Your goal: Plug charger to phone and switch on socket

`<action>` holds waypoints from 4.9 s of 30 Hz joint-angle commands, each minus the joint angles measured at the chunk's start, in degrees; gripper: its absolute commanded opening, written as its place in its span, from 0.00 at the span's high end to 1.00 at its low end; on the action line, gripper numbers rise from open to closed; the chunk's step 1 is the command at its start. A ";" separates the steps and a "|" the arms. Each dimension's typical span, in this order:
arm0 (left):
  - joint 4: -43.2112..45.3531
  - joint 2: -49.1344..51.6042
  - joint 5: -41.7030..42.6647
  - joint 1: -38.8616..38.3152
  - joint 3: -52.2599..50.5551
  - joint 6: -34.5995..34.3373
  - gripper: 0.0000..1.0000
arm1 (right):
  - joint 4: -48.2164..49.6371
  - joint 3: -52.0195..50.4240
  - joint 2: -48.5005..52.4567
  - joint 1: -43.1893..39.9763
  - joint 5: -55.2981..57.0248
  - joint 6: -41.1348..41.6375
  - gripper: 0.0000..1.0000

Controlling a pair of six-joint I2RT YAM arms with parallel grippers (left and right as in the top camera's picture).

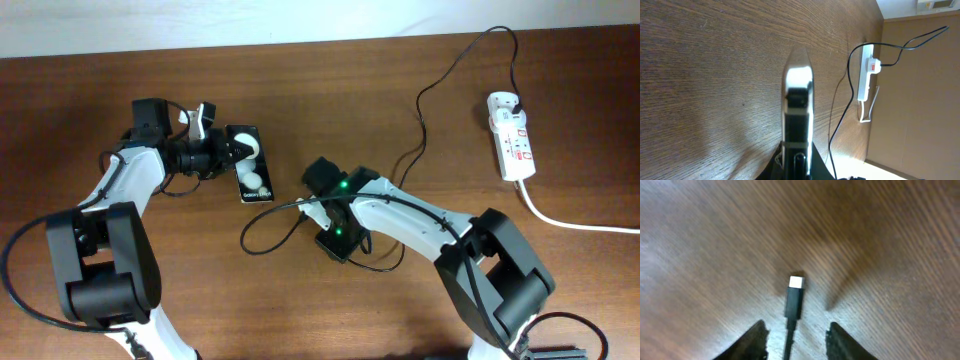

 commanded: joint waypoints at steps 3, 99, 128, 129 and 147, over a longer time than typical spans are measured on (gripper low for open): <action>0.07 0.04 1.09 0.04 0.59 -0.39 1.00 | 0.83 -0.74 0.20 0.42 1.60 -0.39 0.62; 7.17 0.04 5.16 -1.31 0.26 -18.47 1.00 | 67.60 -17.20 -7.74 -5.33 -25.46 48.04 0.96; 6.25 0.04 17.14 -2.56 0.26 -23.85 1.00 | 75.97 -17.20 -7.74 -5.46 -13.29 57.83 0.96; 6.25 0.04 16.85 -2.56 0.26 -23.85 1.00 | 76.72 -17.18 -7.74 -5.46 -12.68 57.90 0.96; 6.29 0.04 16.72 -2.56 0.26 -12.48 1.00 | 79.47 -17.18 -7.74 -5.44 -7.52 59.17 0.96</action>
